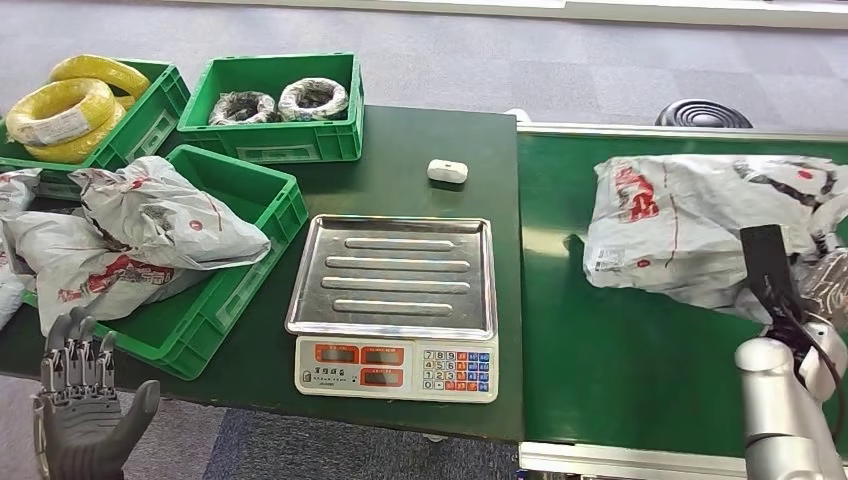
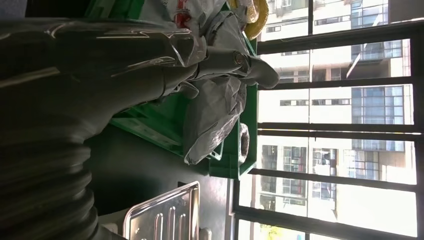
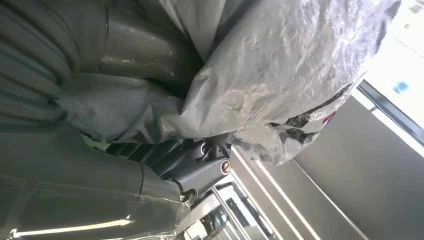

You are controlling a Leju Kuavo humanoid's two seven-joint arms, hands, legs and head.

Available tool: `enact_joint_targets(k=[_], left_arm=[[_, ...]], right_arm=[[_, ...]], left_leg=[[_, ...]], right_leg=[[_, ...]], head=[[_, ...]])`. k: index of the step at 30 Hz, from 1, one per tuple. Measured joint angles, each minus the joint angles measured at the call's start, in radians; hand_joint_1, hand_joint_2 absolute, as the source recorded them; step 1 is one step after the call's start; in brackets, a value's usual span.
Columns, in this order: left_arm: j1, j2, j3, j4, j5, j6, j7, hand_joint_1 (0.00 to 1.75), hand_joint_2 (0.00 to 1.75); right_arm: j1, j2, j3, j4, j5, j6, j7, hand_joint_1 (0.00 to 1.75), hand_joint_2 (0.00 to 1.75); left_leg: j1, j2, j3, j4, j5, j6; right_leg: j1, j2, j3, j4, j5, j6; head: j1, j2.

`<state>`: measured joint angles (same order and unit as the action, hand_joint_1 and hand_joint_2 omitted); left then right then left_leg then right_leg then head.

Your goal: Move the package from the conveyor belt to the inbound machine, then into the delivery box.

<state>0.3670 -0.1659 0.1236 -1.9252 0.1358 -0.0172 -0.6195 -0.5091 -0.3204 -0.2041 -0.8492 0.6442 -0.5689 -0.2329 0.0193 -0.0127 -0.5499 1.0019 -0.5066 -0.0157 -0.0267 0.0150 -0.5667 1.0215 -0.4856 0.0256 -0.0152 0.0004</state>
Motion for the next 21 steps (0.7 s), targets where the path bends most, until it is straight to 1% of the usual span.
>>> enact_joint_targets(k=[2, 6, 9, 11, 12, 13, 14, 17, 19, 21], left_arm=[[-0.010, 0.003, -0.006, 0.007, -0.001, 0.000, -0.002, 0.00, 1.75], [-0.031, 0.007, -0.012, 0.017, -0.008, 0.000, -0.013, 0.00, 1.75], [-0.047, 0.010, -0.018, 0.024, -0.015, 0.000, -0.016, 0.00, 1.75], [-0.055, 0.012, -0.023, 0.028, -0.019, 0.000, -0.018, 0.00, 1.75], [-0.057, 0.012, -0.025, 0.030, -0.020, 0.001, -0.019, 0.00, 1.75], [-0.059, 0.013, -0.026, 0.032, -0.021, 0.002, -0.021, 0.00, 1.75], [-0.063, 0.014, -0.027, 0.033, -0.022, 0.004, -0.025, 0.00, 1.75], [-0.088, 0.017, -0.033, 0.043, -0.024, 0.000, -0.032, 0.00, 1.75], [-0.112, 0.021, -0.040, 0.055, -0.024, -0.009, -0.034, 0.00, 1.75], [-0.132, 0.023, -0.046, 0.068, -0.025, -0.017, -0.035, 0.00, 1.75]], right_arm=[[0.022, 0.006, -0.006, -0.141, -0.062, -0.037, -0.041, 1.75, 1.75], [0.036, 0.032, 0.012, -0.402, -0.111, -0.101, -0.107, 1.75, 1.75], [0.022, 0.065, 0.068, -0.525, -0.116, -0.113, -0.177, 1.75, 1.75], [0.008, 0.087, 0.112, -0.584, -0.113, -0.104, -0.184, 1.75, 1.75], [-0.001, 0.098, 0.132, -0.605, -0.121, -0.083, -0.176, 1.75, 1.75], [-0.015, 0.111, 0.156, -0.622, -0.143, -0.037, -0.161, 1.75, 1.75], [-0.033, 0.127, 0.186, -0.631, -0.176, 0.036, -0.141, 1.75, 1.75], [-0.101, 0.189, 0.316, -0.623, -0.277, 0.339, -0.099, 1.75, 1.75], [-0.151, 0.243, 0.417, -0.564, -0.306, 0.505, -0.094, 1.75, 1.75], [-0.198, 0.302, 0.502, -0.458, -0.314, 0.601, -0.076, 1.75, 1.75]], left_leg=[[0.000, 0.000, -0.001, 0.000, 0.000, 0.000], [0.000, 0.001, -0.002, -0.001, 0.000, 0.000], [0.000, 0.002, 0.000, -0.001, 0.000, 0.000], [0.000, 0.001, 0.000, -0.001, 0.001, 0.000], [0.000, 0.000, 0.000, -0.001, 0.001, 0.000], [0.000, 0.000, 0.000, -0.001, 0.001, -0.001], [0.000, 0.002, 0.000, -0.001, 0.001, -0.001], [0.001, 0.007, 0.001, -0.001, 0.001, -0.001], [0.002, 0.006, 0.002, -0.001, 0.003, -0.003], [0.003, 0.004, 0.002, -0.001, 0.004, -0.004]], right_leg=[[0.000, 0.000, 0.000, 0.000, 0.000, 0.000], [0.000, 0.000, -0.001, 0.001, 0.000, 0.000], [0.001, 0.001, 0.000, 0.001, 0.000, 0.000], [0.001, 0.000, 0.001, 0.001, 0.000, 0.000], [0.001, 0.000, 0.001, 0.001, 0.000, 0.000], [0.001, 0.000, 0.001, 0.001, 0.000, 0.000], [0.001, 0.001, 0.001, 0.001, 0.001, -0.001], [0.001, 0.005, 0.000, 0.001, 0.002, -0.002], [0.002, 0.006, -0.001, 0.002, 0.002, -0.003], [0.003, 0.004, -0.001, 0.002, 0.002, -0.003]], head=[[0.000, 0.000], [0.000, 0.000], [0.000, 0.000], [0.000, 0.000], [0.000, 0.000], [0.000, 0.000], [0.000, 0.000], [0.000, 0.000], [0.000, 0.000], [0.000, 0.000]])
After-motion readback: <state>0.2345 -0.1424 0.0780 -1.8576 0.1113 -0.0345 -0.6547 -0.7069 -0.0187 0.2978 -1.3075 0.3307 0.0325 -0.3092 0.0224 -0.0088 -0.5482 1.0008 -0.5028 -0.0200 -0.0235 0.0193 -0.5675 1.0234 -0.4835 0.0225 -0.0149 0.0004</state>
